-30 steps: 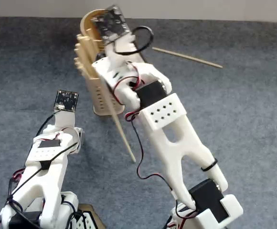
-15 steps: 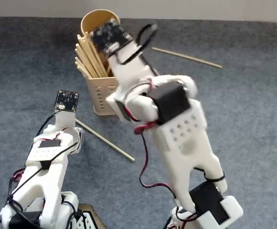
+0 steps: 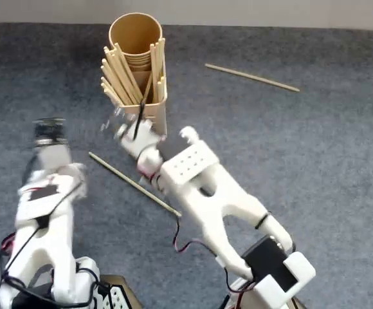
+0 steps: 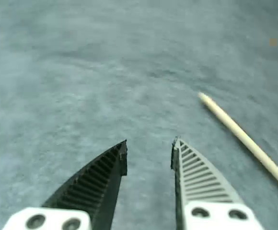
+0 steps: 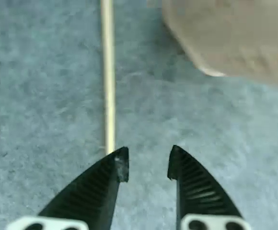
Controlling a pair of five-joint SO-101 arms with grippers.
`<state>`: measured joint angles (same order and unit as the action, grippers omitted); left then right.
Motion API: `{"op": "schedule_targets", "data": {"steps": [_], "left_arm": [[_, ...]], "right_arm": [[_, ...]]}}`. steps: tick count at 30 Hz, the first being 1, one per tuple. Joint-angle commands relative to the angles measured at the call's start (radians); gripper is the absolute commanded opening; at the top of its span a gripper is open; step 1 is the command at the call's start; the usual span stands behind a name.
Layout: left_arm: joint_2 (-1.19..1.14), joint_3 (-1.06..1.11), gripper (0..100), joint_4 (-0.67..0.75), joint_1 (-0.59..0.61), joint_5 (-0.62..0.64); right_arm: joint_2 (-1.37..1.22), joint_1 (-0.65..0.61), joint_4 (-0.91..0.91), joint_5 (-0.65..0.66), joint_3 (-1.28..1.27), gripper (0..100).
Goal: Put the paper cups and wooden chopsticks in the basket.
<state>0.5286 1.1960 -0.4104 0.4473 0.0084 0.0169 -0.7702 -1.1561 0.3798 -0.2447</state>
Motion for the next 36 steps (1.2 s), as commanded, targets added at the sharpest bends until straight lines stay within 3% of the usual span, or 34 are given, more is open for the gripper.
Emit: {"op": "schedule_targets", "data": {"steps": [1,19,23,27,31,36], "left_arm": [[0.016,-0.053,18,0.005,0.087,0.095],[0.016,-0.051,18,-0.005,0.07,0.094],[0.016,-0.05,18,-0.003,0.07,0.094],[0.016,-0.05,18,-0.003,0.068,0.094],[0.015,-0.05,18,-0.003,0.068,0.094],[0.015,-0.031,18,0.003,0.044,0.092]], "right_arm": [[0.001,-0.077,0.16,0.02,-0.14,15.7],[-0.002,-0.105,0.372,0.017,-0.409,15.4],[-0.001,-0.104,0.367,0.014,-0.406,0.0],[0.038,-0.048,0.332,-0.054,-0.366,0.4],[0.2,0.054,0.246,-0.127,-0.286,0.5],[0.595,0.105,0.176,-0.173,-0.222,0.5]]}}
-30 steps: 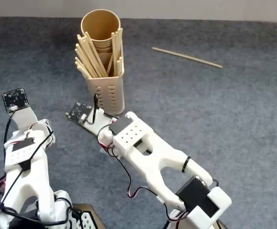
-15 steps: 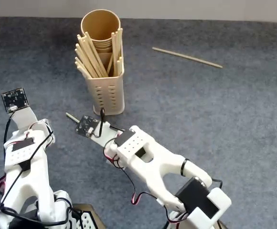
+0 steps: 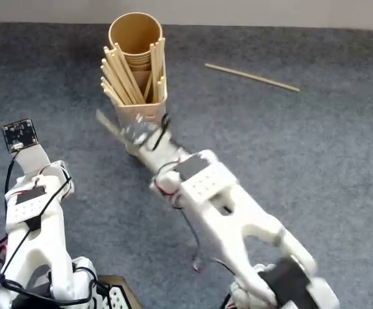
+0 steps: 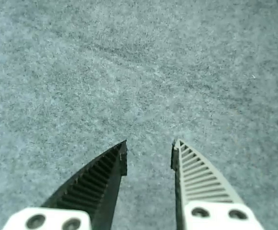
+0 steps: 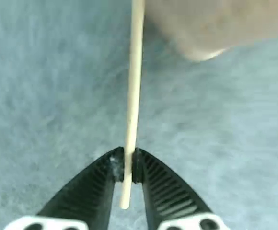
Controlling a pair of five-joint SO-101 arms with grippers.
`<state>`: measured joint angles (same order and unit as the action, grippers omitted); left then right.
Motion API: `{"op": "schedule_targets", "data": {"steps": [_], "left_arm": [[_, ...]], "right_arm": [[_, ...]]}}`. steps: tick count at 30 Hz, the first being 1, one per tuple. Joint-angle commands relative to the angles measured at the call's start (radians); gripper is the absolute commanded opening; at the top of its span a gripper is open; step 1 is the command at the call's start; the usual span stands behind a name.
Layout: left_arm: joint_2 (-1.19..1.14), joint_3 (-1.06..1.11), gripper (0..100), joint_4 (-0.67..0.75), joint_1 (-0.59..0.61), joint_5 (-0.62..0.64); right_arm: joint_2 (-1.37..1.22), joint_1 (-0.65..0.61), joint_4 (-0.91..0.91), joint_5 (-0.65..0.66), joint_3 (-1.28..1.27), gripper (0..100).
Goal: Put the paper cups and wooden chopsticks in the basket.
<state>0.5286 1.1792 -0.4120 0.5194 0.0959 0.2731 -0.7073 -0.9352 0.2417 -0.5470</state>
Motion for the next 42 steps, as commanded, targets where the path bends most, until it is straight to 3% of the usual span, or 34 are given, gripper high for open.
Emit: {"op": "schedule_targets", "data": {"steps": [1,5,8,18,24,28,34,39,42], "left_arm": [[0.015,-0.01,18,0.021,-0.03,0.005],[0.015,-0.007,18,0.032,-0.03,0.005],[0.015,-0.007,18,0.032,-0.036,0.005],[0.015,0.015,18,0.037,-0.068,0.002],[0.015,0.013,18,0.038,-0.065,0.002],[0.015,0.013,18,0.038,-0.067,0.002],[0.015,0.024,18,0.064,-0.067,0.002],[0.015,0.024,18,0.064,-0.068,-0.048],[0.015,0.024,18,0.064,-0.068,-0.048]], "right_arm": [[0.421,0.042,-0.045,-0.037,0.091,0.5],[0.641,0.041,0.042,-0.037,0.117,0.5],[0.619,0.044,0.197,-0.035,0.124,0.5],[0.177,0.044,0.532,-0.046,0.383,0.5],[-0.067,0.091,0.674,-0.258,0.475,0.5],[-0.085,0.137,0.737,-0.328,0.406,0.5],[-0.028,0.137,0.782,-0.308,0.277,1.5],[-0.007,0.137,0.819,-0.311,0.206,13.9],[-0.002,0.134,0.811,-0.31,0.197,16.1]]}}
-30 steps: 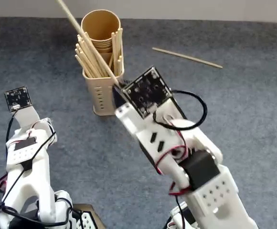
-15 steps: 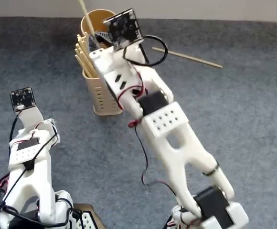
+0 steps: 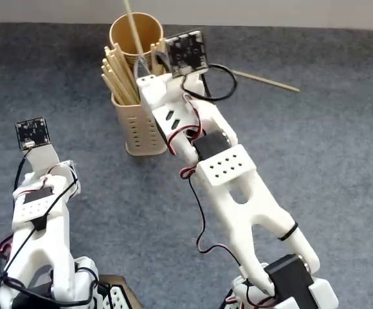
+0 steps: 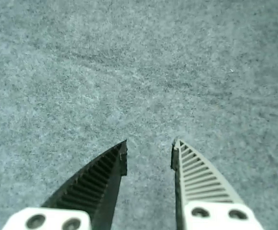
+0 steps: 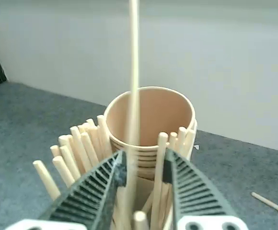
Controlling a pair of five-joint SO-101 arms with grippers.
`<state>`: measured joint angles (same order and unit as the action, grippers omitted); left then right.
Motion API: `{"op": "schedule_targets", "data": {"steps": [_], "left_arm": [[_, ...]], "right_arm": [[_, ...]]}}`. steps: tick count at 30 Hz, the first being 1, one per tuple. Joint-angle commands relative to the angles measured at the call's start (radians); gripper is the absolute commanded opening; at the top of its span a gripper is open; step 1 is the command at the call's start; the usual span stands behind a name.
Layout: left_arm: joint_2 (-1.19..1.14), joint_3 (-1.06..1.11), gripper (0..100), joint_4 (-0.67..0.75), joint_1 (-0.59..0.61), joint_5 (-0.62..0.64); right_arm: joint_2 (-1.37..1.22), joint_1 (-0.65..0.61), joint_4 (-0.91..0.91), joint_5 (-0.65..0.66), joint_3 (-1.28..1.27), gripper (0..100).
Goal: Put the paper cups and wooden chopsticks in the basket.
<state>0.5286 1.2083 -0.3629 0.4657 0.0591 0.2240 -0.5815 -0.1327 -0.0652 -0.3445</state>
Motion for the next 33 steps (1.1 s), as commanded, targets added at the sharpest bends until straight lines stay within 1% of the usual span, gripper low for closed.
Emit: {"op": "schedule_targets", "data": {"steps": [1,3,7,9,10,12,17,20,23,26,28,30,32,33], "left_arm": [[0.015,-0.005,18,0.015,-0.015,-0.011],[0.015,-0.005,18,0.015,-0.015,-0.012],[0.015,-0.005,18,0.015,-0.015,-0.012],[0.015,-0.005,18,0.015,-0.015,-0.012],[0.015,-0.005,18,0.015,-0.016,-0.012],[0.015,-0.005,18,0.015,-0.016,-0.012],[0.015,-0.005,18,0.015,-0.027,-0.014],[0.015,-0.005,18,0.015,-0.031,-0.015],[0.015,-0.004,18,0.014,-0.033,-0.015],[0.015,-0.004,18,0.012,-0.051,-0.015],[0.015,-0.004,18,0.012,-0.056,-0.015],[0.015,-0.004,18,0.012,-0.056,-0.015],[0.015,-0.002,18,0.011,-0.054,-0.015],[0.015,-0.002,18,0.011,-0.054,-0.015]], "right_arm": [[0.047,0.008,0.007,-0.003,-0.005,16.1],[0.047,0.008,0.007,-0.002,-0.005,16.1],[0.05,0.005,-0.001,0.069,-0.001,16.1],[0.051,0.004,-0.067,0.104,0.027,16.1],[0.059,-0.001,-0.124,0.124,0.065,16.1],[0.104,-0.01,-0.315,0.183,0.168,16.1],[0.229,0.016,-0.878,0.301,0.544,16.1],[0.236,0.153,-1.106,0.37,0.727,16.1],[0.205,0.346,-1.199,0.402,0.699,16.1],[0.183,0.498,-1.188,0.351,0.567,16.1],[0.183,0.559,-1.096,0.341,0.464,16.1],[0.171,0.599,-0.926,0.342,0.363,16.1],[0.159,0.616,-0.705,0.348,0.24,16.1],[0.137,0.616,-0.616,0.376,0.176,16.1]]}}
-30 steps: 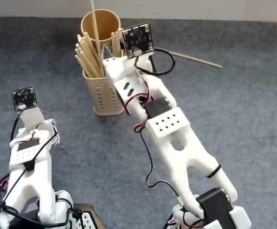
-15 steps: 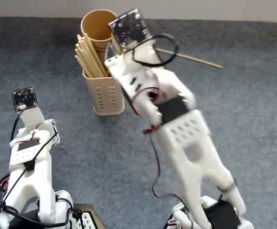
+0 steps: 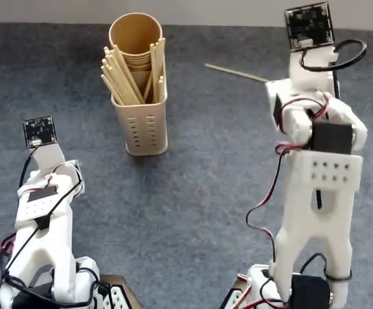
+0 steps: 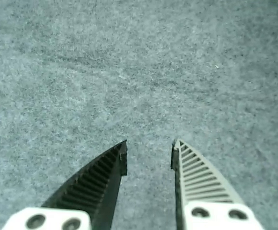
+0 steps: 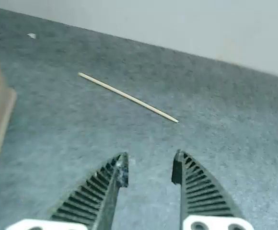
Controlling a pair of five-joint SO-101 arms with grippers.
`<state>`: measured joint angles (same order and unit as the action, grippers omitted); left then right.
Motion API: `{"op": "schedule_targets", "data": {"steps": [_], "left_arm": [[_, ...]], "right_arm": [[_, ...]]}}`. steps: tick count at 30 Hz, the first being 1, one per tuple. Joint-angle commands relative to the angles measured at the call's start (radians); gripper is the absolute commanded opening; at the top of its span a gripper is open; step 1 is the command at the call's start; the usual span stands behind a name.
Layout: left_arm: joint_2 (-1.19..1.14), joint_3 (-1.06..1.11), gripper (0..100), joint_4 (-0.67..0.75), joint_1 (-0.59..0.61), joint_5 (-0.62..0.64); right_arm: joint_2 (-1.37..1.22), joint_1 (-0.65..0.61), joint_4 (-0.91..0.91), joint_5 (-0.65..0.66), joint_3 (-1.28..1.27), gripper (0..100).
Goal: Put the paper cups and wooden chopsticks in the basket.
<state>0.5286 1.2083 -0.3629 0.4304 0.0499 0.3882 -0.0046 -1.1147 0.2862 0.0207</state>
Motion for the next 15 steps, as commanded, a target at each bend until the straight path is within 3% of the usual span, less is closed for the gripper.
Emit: {"op": "schedule_targets", "data": {"steps": [1,3,7,12,15], "left_arm": [[0.016,0.001,18,0.011,-0.019,-0.006],[0.016,0.007,18,0.011,-0.021,-0.006],[0.018,0.007,18,0.011,-0.022,-0.006],[0.018,0.01,18,0.011,-0.042,-0.006],[0.018,0.01,18,0.011,-0.053,-0.008]], "right_arm": [[-0.056,0.028,0.423,0.055,-0.248,16.1],[-0.142,-0.005,0.515,0.092,-0.275,16.1],[-0.377,0.004,0.657,0.032,-0.182,16.1],[-0.773,0.076,0.823,-0.192,0.147,16.1],[-1.059,0.085,0.872,-0.21,0.404,16.1]]}}
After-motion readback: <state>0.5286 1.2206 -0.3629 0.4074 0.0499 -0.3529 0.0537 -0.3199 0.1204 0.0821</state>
